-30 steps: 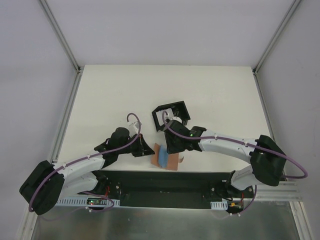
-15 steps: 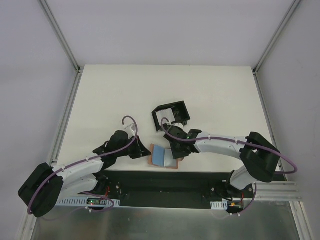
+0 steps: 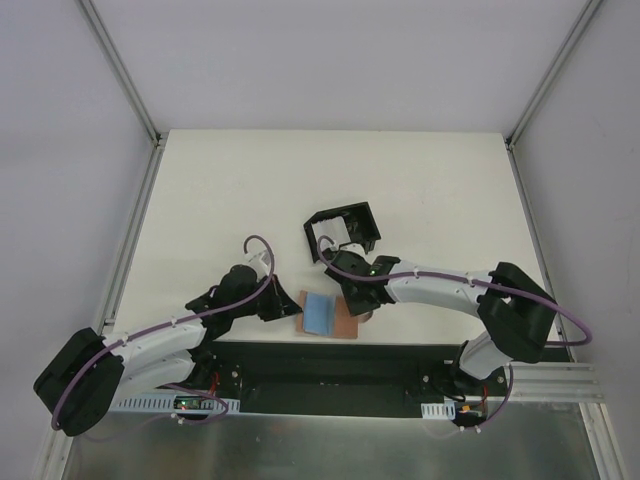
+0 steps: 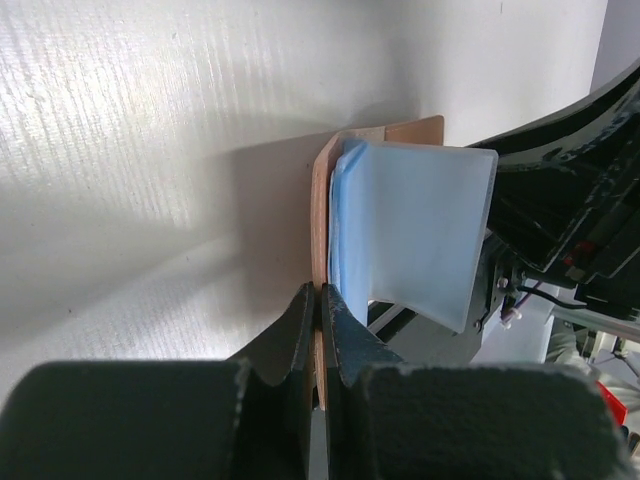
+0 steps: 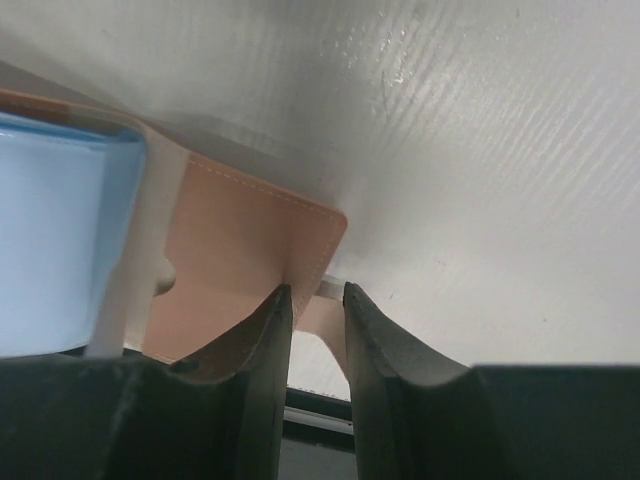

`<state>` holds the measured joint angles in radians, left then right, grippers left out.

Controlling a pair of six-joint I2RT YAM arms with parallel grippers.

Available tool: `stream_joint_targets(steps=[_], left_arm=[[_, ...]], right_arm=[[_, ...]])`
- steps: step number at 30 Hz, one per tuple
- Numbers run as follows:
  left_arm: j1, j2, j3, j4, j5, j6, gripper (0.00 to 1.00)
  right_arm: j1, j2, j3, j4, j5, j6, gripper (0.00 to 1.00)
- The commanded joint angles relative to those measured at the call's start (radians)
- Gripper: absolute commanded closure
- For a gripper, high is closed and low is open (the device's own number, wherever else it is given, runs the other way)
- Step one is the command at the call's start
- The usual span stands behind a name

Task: Put the credit cards into the card holder
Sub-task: Open the card holder at the corner of the board.

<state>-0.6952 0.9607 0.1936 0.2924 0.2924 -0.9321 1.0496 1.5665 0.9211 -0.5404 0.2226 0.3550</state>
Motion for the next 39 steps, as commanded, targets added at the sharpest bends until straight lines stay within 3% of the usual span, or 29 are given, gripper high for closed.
stream_joint_targets(steps=[1, 9, 13, 20, 30, 39], left_arm=[[-0.02, -0.008, 0.05, -0.013, -0.015, -0.005, 1.0], [-0.033, -0.023, 0.101, -0.055, -0.025, 0.009, 1.0], [-0.038, -0.02, 0.101, -0.059, -0.029, 0.009, 1.0], [-0.04, -0.019, 0.084, -0.059, -0.048, 0.004, 1.0], [-0.04, -0.056, 0.006, -0.064, -0.114, -0.028, 1.0], [-0.04, -0.02, -0.013, -0.093, -0.148, -0.03, 1.0]], right_arm=[[0.003, -0.031, 0.07, -0.035, 0.004, -0.03, 0.69], [0.004, -0.203, 0.085, 0.026, 0.0, 0.027, 0.73], [0.004, -0.243, 0.05, 0.164, -0.097, 0.045, 0.76], [0.001, -0.105, 0.001, 0.272, -0.212, 0.114, 0.83], [-0.017, -0.026, -0.137, 0.264, -0.166, 0.148, 0.9], [-0.028, 0.05, -0.097, 0.232, -0.152, 0.136, 0.91]])
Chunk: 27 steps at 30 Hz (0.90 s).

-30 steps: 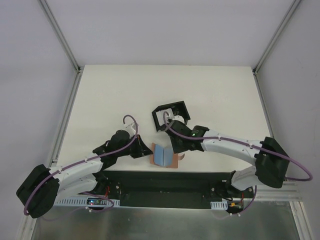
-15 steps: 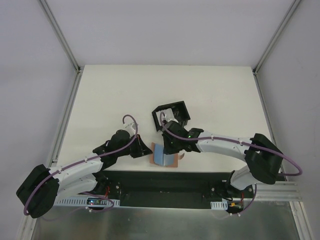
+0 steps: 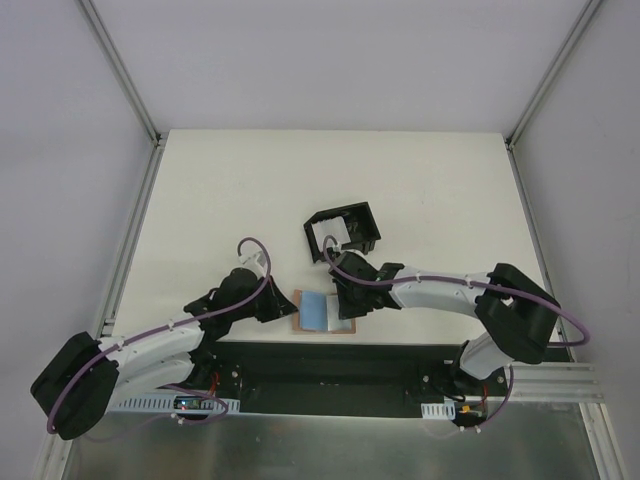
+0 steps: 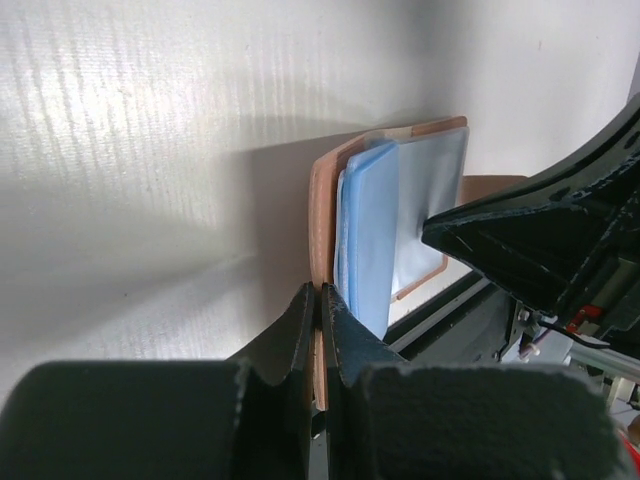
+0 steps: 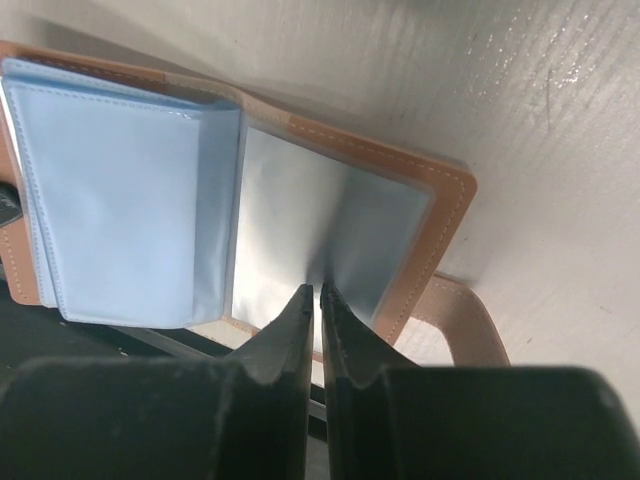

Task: Put the credit cards into the card holder
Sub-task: Open the card holder at the corner of the board.

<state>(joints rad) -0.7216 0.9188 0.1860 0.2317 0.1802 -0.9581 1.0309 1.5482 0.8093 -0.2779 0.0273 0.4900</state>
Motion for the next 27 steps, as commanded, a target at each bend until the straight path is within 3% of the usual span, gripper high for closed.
stream_joint_targets(steps=[1, 9, 27], left_arm=[[-0.013, 0.031, -0.006, -0.034, -0.038, -0.002, 1.0], [-0.013, 0.022, -0.002, -0.038, -0.036, -0.007, 1.0], [-0.013, -0.011, 0.081, -0.077, -0.019, 0.005, 1.0]], right_arm=[[-0.009, 0.073, 0.016, -0.032, 0.042, 0.002, 0.91], [-0.015, 0.014, 0.033, -0.007, 0.005, -0.031, 0.88], [-0.12, -0.117, 0.175, 0.019, -0.089, -0.123, 0.62]])
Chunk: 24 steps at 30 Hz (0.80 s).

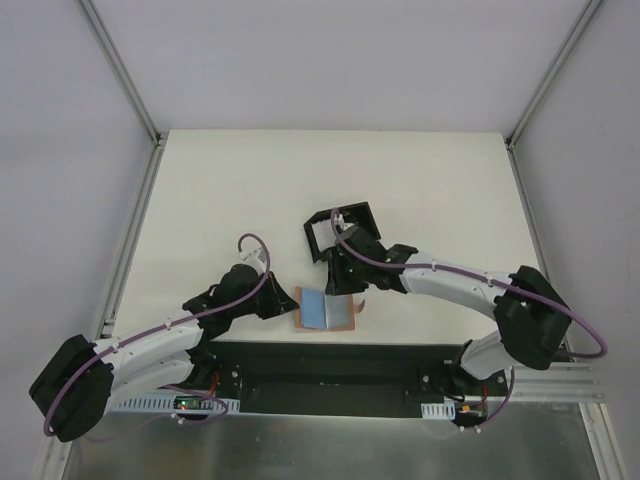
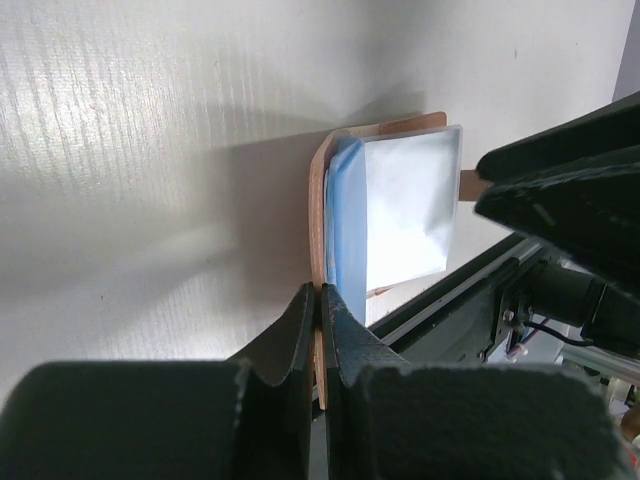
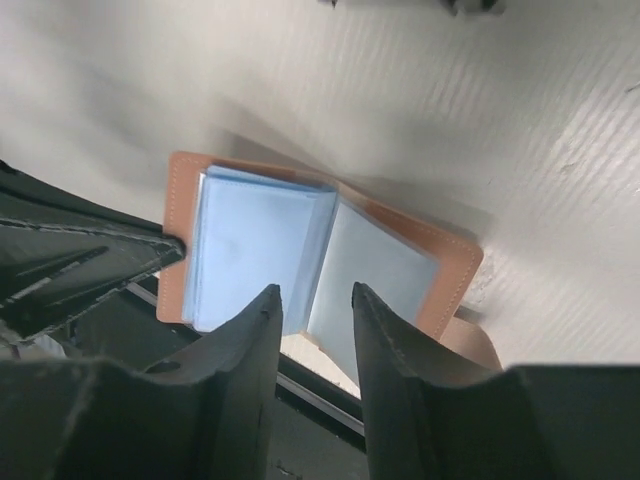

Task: Put the credit cards into the card holder
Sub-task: Open the card holder at the corner of the board.

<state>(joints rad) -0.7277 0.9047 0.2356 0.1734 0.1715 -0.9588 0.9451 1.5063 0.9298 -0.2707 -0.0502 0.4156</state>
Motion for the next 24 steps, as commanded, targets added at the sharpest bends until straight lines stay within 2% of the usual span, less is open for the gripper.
stream_joint_targets(steps=[1, 5, 10, 11, 19, 24], left_arm=[[-0.007, 0.0, 0.03, -0.018, -0.013, 0.006, 1.0], [-0.007, 0.003, 0.034, -0.02, -0.012, 0.008, 1.0], [-0.007, 0.005, 0.039, -0.02, -0.015, 0.012, 1.0], [-0.007, 0.005, 0.041, -0.018, -0.018, 0.015, 1.0], [-0.007, 0.002, 0.048, -0.023, -0.035, 0.023, 1.0], [-0.007, 0.002, 0.059, -0.029, -0.027, 0.031, 1.0]], right_arm=[[-0.052, -0.089, 0.061, 0.011, -0.007, -0.063, 0.58], [-0.132, -0.11, 0.119, -0.001, -0.003, -0.119, 0.43], [-0.226, -0.037, 0.24, -0.051, -0.014, -0.191, 0.18], [-0.241, -0.015, 0.268, -0.064, -0.007, -0.207, 0.16], [-0.333, 0.224, 0.506, -0.153, -0.056, -0.281, 0.13], [-0.362, 0.339, 0.583, -0.163, -0.105, -0.294, 0.12]])
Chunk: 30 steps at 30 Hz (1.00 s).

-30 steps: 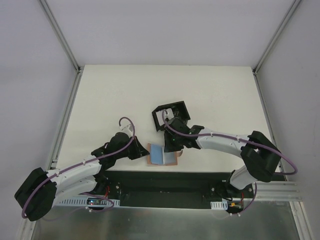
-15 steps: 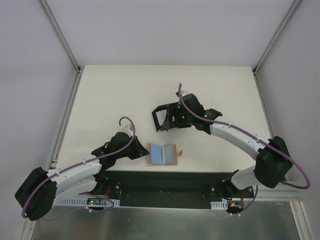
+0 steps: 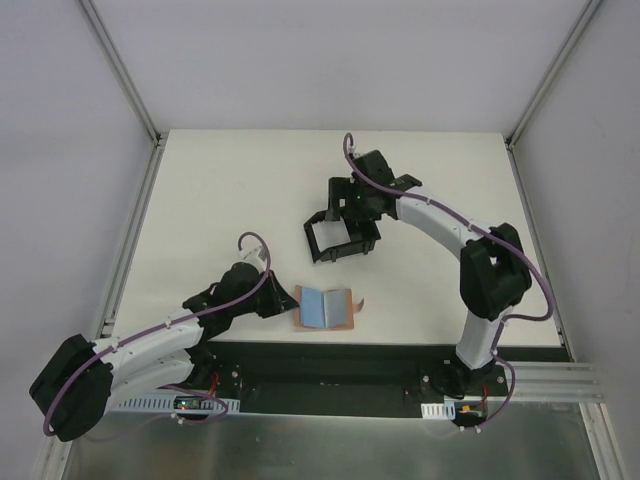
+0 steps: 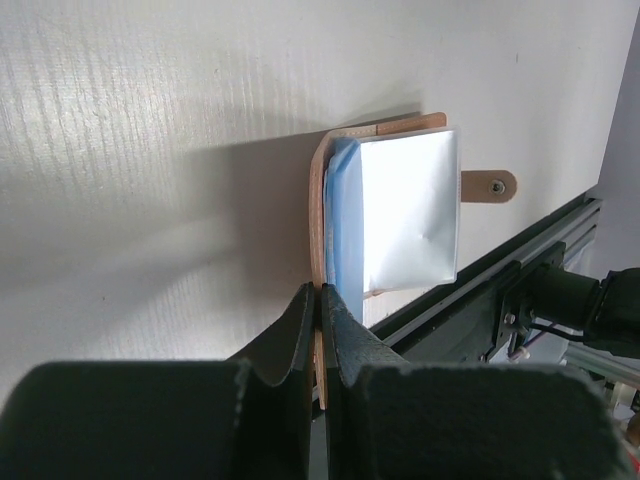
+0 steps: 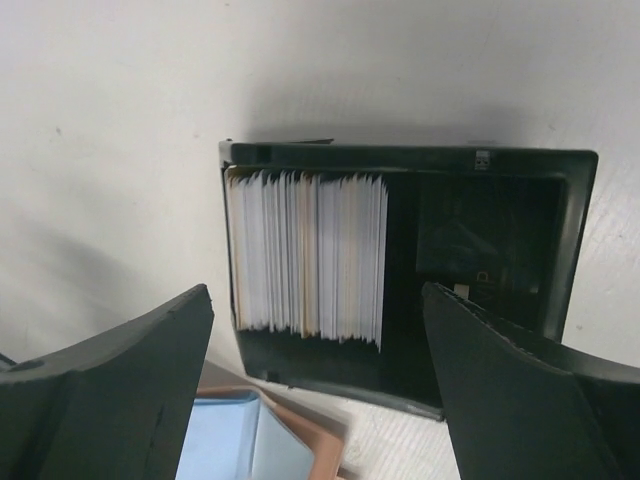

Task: Put the credit cards into the card holder
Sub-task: Open the card holder at the corner of the board, then pick up the credit card from the storage box.

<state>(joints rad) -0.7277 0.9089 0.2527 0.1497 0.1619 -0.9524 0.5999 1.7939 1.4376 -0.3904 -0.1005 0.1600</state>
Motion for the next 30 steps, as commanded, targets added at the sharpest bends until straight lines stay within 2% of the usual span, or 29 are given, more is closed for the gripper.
stream_joint_targets(steps=[1, 8, 17, 30], left_arm=[[-0.007, -0.002, 0.042, -0.004, -0.018, 0.023, 1.0], [-0.007, 0.002, 0.053, -0.012, -0.016, 0.032, 1.0], [-0.006, 0.011, 0.056, -0.013, -0.015, 0.035, 1.0], [-0.006, 0.022, 0.06, -0.015, -0.013, 0.038, 1.0]], right_arm=[[-0.018, 0.07, 0.084, -0.038, -0.065, -0.045, 0.12], [-0.031, 0.156, 0.103, -0.013, -0.122, -0.03, 0.11], [-0.048, 0.182, 0.053, 0.054, -0.214, 0.009, 0.09], [-0.051, 0.203, 0.06, 0.03, -0.232, -0.013, 0.09]])
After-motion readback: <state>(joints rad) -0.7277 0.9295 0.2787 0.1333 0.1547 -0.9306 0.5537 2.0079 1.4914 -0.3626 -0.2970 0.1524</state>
